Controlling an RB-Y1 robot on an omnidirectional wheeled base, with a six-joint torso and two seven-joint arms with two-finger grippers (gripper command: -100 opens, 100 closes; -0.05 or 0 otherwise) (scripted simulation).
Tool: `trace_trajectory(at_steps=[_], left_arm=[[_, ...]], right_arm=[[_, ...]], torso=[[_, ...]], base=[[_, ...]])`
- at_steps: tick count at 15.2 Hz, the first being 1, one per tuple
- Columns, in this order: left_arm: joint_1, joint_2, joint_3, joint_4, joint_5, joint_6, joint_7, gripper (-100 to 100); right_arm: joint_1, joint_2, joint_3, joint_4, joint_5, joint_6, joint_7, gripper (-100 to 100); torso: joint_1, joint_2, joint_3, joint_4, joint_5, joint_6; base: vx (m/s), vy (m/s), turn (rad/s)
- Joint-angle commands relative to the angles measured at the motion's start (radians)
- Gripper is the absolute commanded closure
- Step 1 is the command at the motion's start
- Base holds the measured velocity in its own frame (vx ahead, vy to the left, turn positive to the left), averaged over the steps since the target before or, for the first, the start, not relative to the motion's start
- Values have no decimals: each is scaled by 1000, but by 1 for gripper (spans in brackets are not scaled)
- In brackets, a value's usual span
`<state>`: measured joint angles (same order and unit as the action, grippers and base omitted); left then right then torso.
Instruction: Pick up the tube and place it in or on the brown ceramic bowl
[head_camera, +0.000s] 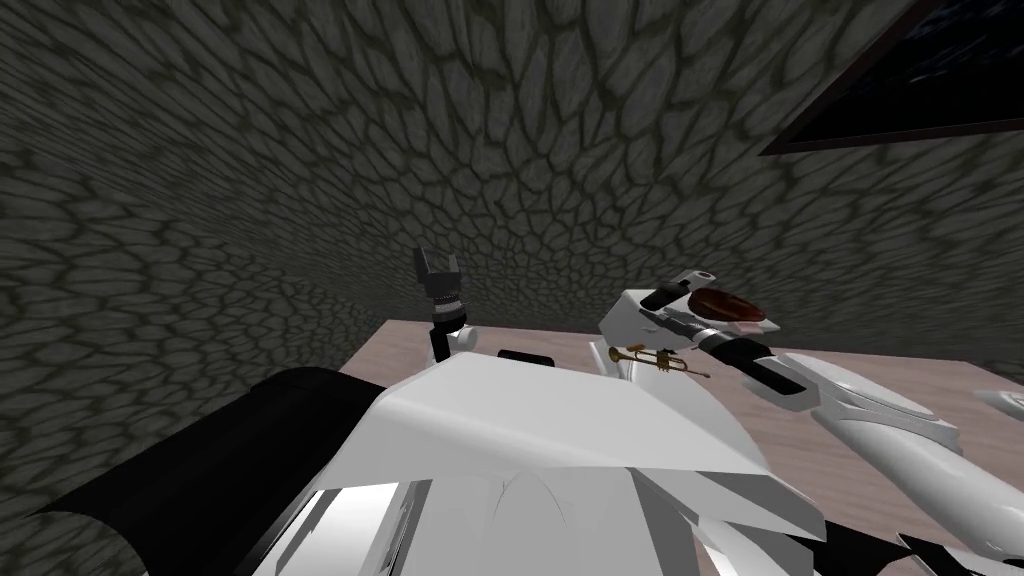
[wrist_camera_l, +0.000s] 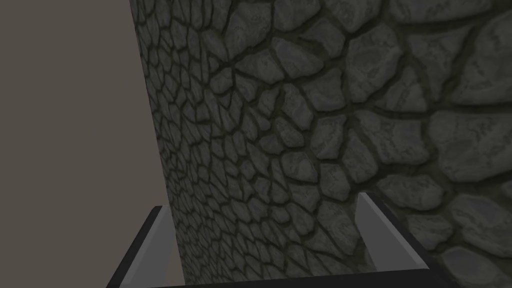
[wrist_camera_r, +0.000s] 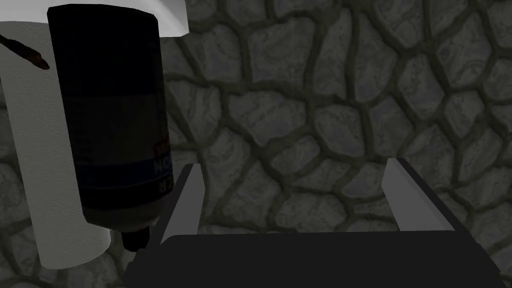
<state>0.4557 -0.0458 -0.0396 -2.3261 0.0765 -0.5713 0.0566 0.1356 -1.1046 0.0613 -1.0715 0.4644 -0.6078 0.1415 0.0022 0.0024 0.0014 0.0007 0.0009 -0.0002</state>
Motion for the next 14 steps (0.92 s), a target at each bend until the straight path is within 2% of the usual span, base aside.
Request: trace_trajectory(at_steps=[1, 5, 6, 9, 10, 11, 14], left_arm=[[0, 0, 0, 0, 0, 0, 0, 0], [0, 0, 0, 0, 0, 0, 0, 0], [0, 0, 0, 0, 0, 0, 0, 0], [0, 0, 0, 0, 0, 0, 0, 0], [0, 0, 0, 0, 0, 0, 0, 0], [0, 0, 0, 0, 0, 0, 0, 0], [0, 0, 0, 0, 0, 0, 0, 0]], right_arm=[[-11, -42, 0, 50, 15, 30, -3, -100], [-11, -42, 0, 64, 15, 30, -3, -100], [-30, -67, 5, 98, 27, 45, -4, -100], [-50, -89, 10, 166, 38, 60, -4, -100], [-69, -108, 15, 207, 48, 76, -6, -100], [-69, -108, 15, 214, 48, 76, -6, -100], [-106, -138, 25, 296, 66, 108, -8, -100]], torso=[[0, 0, 0, 0, 0, 0], [-1, 0, 0, 0, -1, 1], [-2, -1, 0, 0, -1, 1], [-1, -1, -1, 0, 0, -1], [-1, -1, -1, 0, 0, 0], [0, -1, -1, 0, 0, 0], [0, -1, -1, 0, 0, 0]], base=[[-30, 46, 173], [-17, 26, 32], [-13, 21, 123], [-17, 29, 165], [-16, 37, 151], [-14, 35, 129], [-14, 36, 166]])
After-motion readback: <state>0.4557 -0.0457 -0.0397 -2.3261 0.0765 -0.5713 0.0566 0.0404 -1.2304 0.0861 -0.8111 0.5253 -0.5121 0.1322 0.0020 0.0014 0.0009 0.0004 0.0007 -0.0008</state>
